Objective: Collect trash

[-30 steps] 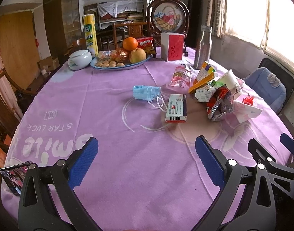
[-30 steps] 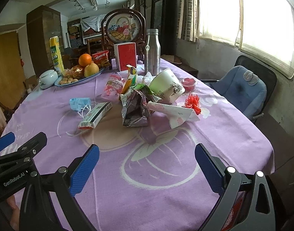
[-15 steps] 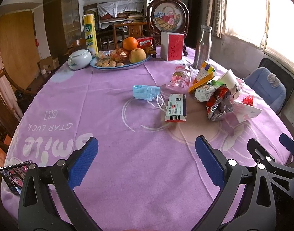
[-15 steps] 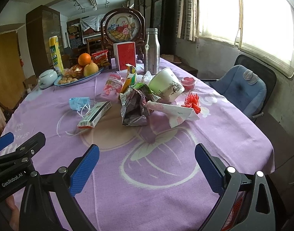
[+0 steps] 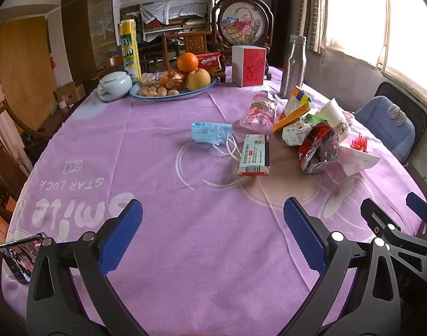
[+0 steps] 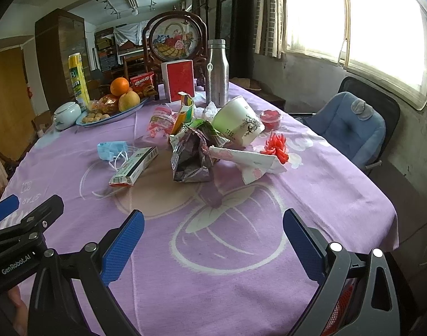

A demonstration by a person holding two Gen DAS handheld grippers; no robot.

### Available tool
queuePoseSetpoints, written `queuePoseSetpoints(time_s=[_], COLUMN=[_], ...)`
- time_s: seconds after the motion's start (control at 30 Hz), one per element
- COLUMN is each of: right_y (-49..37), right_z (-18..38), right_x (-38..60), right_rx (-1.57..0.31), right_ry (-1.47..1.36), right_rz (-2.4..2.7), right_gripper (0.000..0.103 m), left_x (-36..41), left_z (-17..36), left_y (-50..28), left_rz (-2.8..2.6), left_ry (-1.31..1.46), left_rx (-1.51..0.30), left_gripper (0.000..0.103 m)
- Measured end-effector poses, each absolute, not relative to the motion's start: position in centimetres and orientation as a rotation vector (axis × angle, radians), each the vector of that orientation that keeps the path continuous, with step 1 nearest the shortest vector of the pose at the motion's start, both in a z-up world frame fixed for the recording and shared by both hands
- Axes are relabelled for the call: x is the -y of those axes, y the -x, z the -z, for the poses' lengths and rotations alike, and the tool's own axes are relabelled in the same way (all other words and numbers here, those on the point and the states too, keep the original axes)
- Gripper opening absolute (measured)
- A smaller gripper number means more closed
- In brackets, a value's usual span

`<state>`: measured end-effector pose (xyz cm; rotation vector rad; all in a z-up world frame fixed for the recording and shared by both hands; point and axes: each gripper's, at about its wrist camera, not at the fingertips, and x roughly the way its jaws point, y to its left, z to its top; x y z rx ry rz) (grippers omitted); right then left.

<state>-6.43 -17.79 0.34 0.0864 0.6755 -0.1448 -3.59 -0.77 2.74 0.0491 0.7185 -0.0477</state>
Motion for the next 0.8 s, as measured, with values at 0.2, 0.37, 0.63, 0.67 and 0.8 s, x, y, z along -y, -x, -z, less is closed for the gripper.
queuePoseSetpoints(time_s=[0.2,0.37,0.63,0.67,0.8], right_y=[6.4,6.2,5.4,5.1,2.9], right_z=[-0.2,0.0,0.3,0.4,0.6], right_x=[17.9,18.7,23.1,23.4,24.1], right_rx=[-0.679,-0.692,-0.701,-0.706,-0.73], right_ry=[-0.088,-0.087,-0.183,-0.178,-0.148], right_rz=[0.146,0.153,0.167,0.166,0.102], right_gripper=[0.098,0.098,0.098,0.098,0.097], left_x=[0.8,0.5,-0.8,-0.9,-0.1], left_z=[-2.5,-2.4,-4.8,-5.1,-5.1], left_y=[3.5,2.5,-1.7,-2.5,-5.0], left_rz=[0.049,0.062,0.137,0.173,0.245], left_ry=[-0.051,-0.06,-0.017,0.005,0.007], left_rx=[-0.725,-0.754,-0.76,-0.776,-0.813], left_gripper=[0.096,0.096,0.096,0.096,0.096])
